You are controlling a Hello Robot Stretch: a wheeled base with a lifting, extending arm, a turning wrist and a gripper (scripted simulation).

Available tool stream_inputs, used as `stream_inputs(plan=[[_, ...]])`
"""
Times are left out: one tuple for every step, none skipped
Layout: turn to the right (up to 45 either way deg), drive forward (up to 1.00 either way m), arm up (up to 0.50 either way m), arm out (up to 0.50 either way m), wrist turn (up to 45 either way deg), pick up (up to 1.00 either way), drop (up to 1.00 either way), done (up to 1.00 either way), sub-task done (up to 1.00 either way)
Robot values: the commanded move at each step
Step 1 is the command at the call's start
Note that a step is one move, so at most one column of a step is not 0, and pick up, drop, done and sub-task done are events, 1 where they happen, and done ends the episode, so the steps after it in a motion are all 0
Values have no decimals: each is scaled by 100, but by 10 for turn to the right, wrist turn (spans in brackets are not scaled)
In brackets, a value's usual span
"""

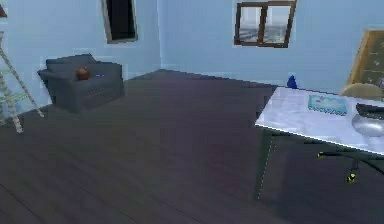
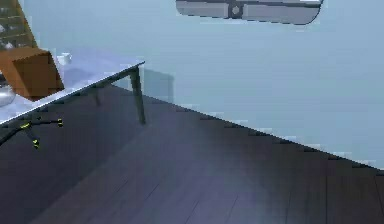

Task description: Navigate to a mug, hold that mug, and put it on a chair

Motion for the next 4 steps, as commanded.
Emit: stream_inputs(plan=[[450,0,0,0,0,0,0,0,0],[240,0,0,0,0,0,0,0,0],[0,100,0,0,0,0,0,0,0],[180,0,0,0,0,0,0,0,0]])
